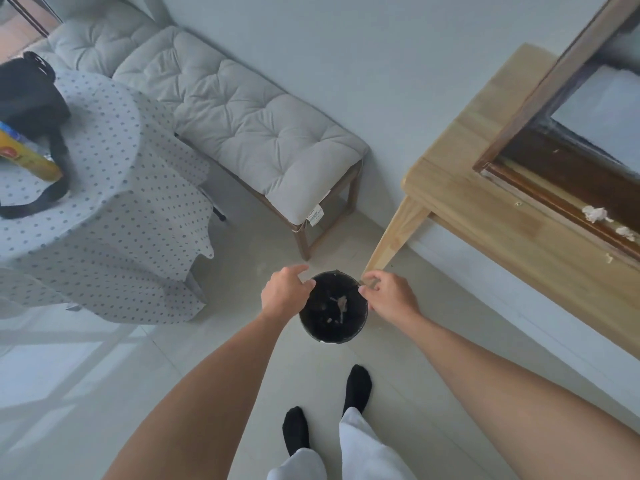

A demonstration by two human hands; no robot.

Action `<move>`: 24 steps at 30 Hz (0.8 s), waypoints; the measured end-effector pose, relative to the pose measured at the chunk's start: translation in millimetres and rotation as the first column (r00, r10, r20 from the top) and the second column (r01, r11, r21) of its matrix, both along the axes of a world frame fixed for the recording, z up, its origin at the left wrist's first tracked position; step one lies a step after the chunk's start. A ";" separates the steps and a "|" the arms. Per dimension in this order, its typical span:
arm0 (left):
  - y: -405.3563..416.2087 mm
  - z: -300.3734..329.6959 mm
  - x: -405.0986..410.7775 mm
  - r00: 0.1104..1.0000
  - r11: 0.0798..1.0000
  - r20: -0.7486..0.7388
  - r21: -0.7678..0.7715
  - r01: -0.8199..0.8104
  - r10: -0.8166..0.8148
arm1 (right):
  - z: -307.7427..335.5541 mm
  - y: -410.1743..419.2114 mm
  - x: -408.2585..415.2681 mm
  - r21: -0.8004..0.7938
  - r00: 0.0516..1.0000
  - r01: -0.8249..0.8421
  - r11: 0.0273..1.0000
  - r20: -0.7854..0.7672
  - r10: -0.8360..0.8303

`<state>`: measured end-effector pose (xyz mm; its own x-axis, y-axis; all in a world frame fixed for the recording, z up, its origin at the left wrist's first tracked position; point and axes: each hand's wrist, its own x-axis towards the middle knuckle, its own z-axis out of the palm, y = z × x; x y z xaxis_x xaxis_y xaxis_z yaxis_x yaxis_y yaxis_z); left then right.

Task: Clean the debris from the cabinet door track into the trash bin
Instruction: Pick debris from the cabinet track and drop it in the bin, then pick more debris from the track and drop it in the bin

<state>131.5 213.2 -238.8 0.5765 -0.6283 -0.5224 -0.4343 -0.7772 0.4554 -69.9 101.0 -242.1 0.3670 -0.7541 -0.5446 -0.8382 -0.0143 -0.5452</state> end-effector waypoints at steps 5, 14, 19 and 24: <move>-2.9 37.3 -3.4 0.997 0.995 0.045 -0.067 0.069 -0.066 | 35.0 4.7 -9.4 -0.086 0.998 0.051 0.995 0.050 -0.047; -21.0 122.5 -20.0 0.961 0.949 0.165 -0.193 0.251 -0.221 | 124.5 19.4 -33.2 -0.219 0.978 0.173 0.960 0.150 -0.143; -36.3 164.8 -37.5 0.921 0.875 0.221 -0.301 0.378 -0.322 | 161.7 25.4 -53.2 -0.284 0.964 0.243 0.928 0.178 -0.198; -59.1 201.9 -63.2 0.887 0.806 0.264 -0.376 0.457 -0.379 | 193.0 24.8 -80.8 -0.340 0.929 0.352 0.872 0.240 -0.281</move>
